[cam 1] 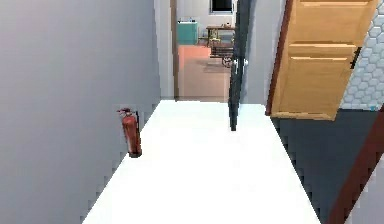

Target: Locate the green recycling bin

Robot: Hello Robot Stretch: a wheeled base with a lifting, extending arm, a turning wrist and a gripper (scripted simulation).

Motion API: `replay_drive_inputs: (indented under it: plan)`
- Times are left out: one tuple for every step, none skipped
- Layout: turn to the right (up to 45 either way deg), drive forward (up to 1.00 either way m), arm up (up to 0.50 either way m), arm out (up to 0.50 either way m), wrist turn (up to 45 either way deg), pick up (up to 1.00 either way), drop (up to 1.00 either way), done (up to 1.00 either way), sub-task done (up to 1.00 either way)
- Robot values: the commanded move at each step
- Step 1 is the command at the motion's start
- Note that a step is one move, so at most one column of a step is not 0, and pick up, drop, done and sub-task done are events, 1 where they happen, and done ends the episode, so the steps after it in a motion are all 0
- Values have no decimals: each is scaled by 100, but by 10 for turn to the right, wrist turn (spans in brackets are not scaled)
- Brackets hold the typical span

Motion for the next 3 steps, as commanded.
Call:
replay_drive_inputs:
  plan:
    - [0,100,0,0,0,0,0,0,0]
    - [0,100,0,0,0,0,0,0,0]
    - [-30,0,0,0,0,0,0,0,0]
